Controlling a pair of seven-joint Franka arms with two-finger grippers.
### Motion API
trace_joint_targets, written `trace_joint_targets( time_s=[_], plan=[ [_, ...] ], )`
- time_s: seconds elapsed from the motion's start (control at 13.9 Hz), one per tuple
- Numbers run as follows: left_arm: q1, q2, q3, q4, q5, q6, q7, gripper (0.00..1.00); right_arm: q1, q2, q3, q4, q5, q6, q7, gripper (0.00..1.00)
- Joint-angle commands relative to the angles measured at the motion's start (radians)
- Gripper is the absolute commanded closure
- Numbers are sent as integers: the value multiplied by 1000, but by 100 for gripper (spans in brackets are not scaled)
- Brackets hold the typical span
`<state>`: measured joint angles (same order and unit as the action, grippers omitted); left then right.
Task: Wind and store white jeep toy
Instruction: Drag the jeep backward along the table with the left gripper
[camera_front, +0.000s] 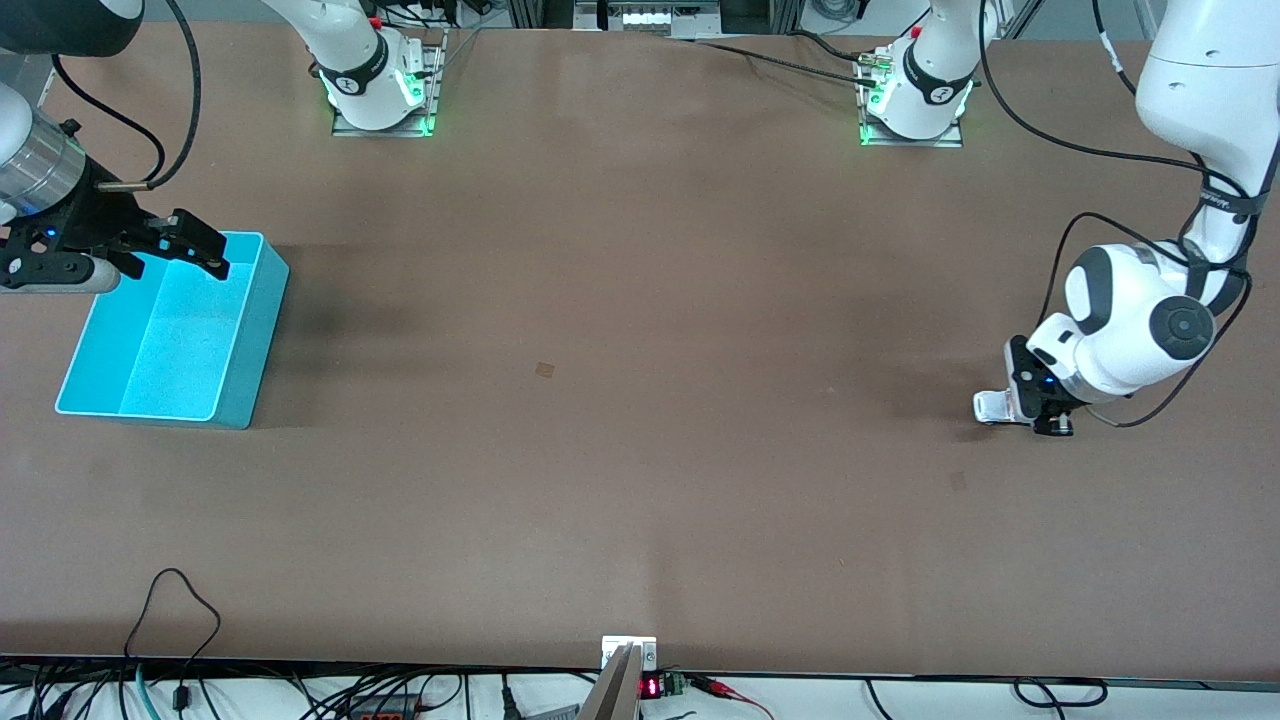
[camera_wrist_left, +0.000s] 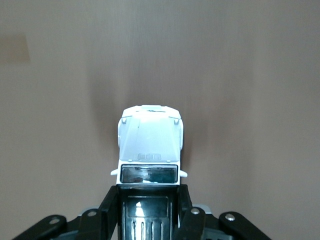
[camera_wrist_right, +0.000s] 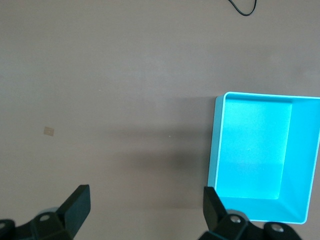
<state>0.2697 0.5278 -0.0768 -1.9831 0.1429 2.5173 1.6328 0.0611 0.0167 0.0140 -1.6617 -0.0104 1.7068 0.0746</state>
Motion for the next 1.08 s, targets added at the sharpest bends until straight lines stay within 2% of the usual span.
trace_joint_targets(
  time_s=[0.0,0.36,1.01],
  plan=[
    [68,58,-9,3,10,-5,76,78,3,-11,3,-9,-6,4,10,0],
    [157,110,-9,61,12,-5,160,78,3,-11,3,-9,-6,4,10,0],
    [220,133,-1,95,14,-5,219,76,3,-11,3,-9,-6,4,10,0]
  ],
)
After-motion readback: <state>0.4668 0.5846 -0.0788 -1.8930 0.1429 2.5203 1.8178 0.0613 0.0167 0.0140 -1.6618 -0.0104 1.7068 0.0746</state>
